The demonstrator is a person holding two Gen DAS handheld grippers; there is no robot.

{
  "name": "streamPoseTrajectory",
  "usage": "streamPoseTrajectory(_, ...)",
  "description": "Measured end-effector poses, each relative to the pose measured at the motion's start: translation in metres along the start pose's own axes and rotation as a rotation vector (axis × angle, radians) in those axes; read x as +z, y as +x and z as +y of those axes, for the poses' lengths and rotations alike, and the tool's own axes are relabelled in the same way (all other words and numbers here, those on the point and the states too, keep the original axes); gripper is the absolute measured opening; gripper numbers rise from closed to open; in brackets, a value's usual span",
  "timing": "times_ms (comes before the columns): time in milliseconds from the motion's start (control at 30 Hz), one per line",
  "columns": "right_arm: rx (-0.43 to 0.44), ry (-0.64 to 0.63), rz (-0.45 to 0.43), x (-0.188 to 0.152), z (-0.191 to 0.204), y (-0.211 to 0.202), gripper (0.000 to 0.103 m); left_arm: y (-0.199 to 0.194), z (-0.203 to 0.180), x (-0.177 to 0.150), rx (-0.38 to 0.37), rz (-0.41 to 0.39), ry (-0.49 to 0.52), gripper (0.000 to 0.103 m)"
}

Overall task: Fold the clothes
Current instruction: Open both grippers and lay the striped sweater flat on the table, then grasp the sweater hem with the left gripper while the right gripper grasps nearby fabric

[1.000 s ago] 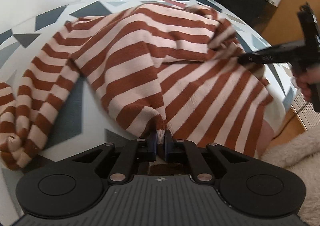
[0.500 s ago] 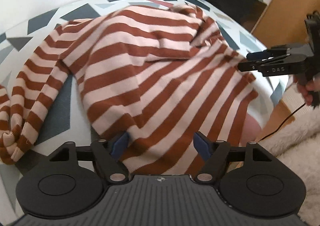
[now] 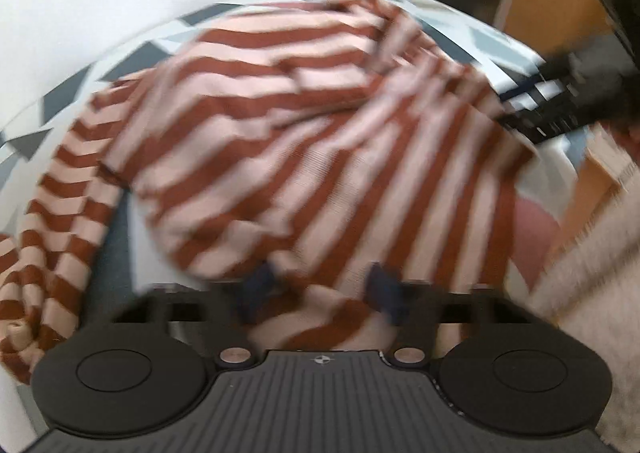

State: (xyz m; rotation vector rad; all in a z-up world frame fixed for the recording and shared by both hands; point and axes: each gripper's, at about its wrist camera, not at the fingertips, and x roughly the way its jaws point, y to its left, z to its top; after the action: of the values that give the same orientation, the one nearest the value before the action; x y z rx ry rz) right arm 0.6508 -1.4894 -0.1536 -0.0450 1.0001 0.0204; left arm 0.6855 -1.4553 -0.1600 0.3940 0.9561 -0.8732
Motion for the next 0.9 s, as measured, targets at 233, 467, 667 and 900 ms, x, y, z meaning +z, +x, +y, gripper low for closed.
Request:
streamPoseTrajectory(233, 0.031, 0.046, -0.015, 0.008, -0.012, -0.018, 0.021, -0.02, 0.026, 0.001, -0.048, -0.043, -0.153, 0.006)
streamPoseTrajectory(467, 0.059, 0.065, 0.003, 0.001, -0.014, -0.019, 0.028, -0.024, 0.033, -0.004, 0.0, -0.069, -0.188, 0.006)
streamPoseTrajectory(667, 0.074, 0.041, 0.014, -0.006, -0.001, -0.009, 0.037, -0.028, 0.041, -0.006, 0.036, -0.101, -0.203, 0.011)
streamPoseTrajectory(900, 0.068, 0.069, 0.022, -0.004, -0.002, 0.003, 0.039, -0.046, 0.047, -0.008, -0.046, -0.062, -0.191, 0.069)
